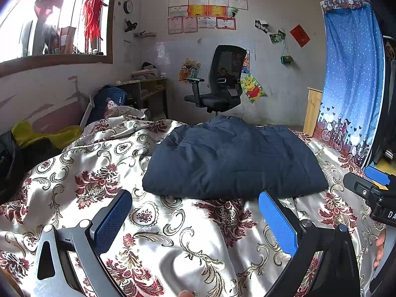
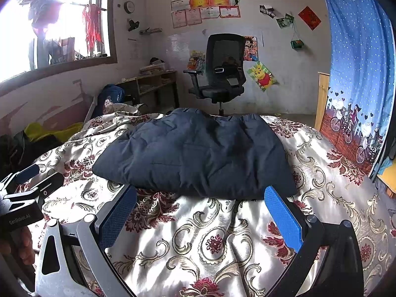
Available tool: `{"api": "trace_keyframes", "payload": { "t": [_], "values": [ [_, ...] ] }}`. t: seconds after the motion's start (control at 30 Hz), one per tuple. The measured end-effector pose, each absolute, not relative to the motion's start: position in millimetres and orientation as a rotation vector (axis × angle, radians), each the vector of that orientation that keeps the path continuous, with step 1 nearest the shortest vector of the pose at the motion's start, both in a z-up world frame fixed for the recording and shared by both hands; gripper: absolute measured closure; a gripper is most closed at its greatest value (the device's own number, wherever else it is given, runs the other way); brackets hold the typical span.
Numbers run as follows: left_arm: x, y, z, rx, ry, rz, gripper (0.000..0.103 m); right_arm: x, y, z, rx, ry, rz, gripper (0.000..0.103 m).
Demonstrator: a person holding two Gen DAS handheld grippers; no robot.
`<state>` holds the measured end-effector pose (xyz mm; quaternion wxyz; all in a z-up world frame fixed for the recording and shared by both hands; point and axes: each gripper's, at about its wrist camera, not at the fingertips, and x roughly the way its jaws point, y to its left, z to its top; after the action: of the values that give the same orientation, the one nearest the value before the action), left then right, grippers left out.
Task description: Fold large clothes
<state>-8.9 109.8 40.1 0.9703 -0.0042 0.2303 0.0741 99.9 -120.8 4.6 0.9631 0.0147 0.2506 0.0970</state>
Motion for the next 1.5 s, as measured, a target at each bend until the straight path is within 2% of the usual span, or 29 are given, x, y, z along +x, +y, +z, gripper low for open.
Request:
{"api": "trace_keyframes", "payload": {
  "t": [1.5],
  "values": [
    [-9, 103, 35, -0.015, 0.501, 0.151, 0.0, 96, -105, 0, 0.042, 0.527, 0.179, 0.001]
  ]
}}
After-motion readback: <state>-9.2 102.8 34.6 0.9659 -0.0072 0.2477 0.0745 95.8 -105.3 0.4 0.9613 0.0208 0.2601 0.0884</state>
